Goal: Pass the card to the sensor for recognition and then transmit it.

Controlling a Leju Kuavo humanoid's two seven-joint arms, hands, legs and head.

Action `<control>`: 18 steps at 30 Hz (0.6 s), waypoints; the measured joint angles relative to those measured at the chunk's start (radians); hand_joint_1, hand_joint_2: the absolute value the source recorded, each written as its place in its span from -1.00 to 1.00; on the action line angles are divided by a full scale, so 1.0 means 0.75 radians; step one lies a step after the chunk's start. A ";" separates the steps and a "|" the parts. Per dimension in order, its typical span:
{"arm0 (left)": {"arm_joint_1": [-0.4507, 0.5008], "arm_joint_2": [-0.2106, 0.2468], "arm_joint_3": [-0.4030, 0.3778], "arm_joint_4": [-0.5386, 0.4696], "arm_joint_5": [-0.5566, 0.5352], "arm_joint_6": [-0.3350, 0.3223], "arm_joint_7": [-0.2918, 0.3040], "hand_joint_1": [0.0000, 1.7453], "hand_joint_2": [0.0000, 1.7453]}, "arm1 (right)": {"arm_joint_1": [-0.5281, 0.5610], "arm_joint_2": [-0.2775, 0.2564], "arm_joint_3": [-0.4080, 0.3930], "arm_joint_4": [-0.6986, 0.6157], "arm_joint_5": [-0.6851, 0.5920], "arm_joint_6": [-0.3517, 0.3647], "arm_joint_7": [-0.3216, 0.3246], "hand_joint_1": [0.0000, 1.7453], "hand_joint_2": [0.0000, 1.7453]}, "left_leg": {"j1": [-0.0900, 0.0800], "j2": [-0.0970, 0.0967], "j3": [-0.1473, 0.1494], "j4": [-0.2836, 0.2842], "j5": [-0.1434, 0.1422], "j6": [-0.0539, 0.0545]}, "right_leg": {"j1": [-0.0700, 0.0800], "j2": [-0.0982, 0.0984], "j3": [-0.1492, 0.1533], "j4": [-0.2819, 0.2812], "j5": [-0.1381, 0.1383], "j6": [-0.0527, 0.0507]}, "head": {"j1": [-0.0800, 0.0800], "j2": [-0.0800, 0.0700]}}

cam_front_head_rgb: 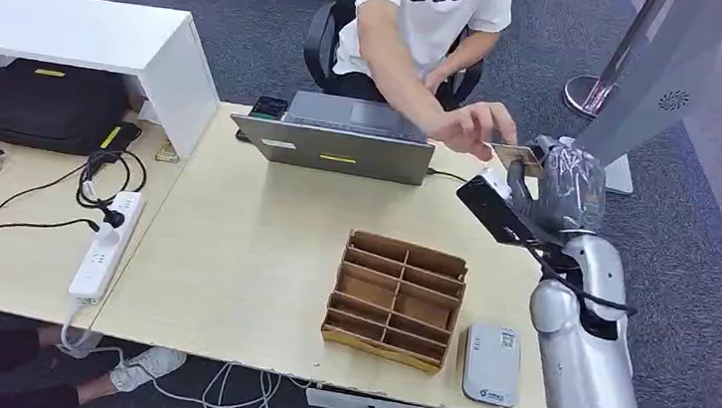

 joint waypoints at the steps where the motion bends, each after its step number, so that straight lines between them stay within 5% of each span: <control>1: 0.000 0.000 0.000 0.000 0.004 0.003 0.001 -1.00 1.00 | 0.017 0.001 -0.001 -0.025 -0.030 -0.003 -0.025 0.82 1.00 | 0.000 0.000 0.000 0.000 0.000 0.000 | 0.000 0.000 0.000 0.000 0.000 0.000 | 0.001 0.000; 9: 0.002 -0.001 0.001 0.001 0.037 0.025 0.009 -1.00 1.00 | 0.228 0.000 0.001 -0.324 -0.175 -0.016 -0.159 0.76 1.00 | 0.001 -0.001 0.000 0.000 -0.002 -0.001 | 0.000 -0.001 0.000 -0.002 -0.002 0.000 | 0.000 0.000; 18: 0.017 -0.010 0.048 0.001 0.112 0.070 0.018 -1.00 1.00 | 0.740 -0.037 0.022 -0.744 -0.459 -0.088 -0.391 0.78 1.00 | 0.001 -0.005 -0.001 0.000 -0.006 -0.001 | 0.001 -0.005 0.001 -0.001 -0.007 -0.001 | 0.000 0.000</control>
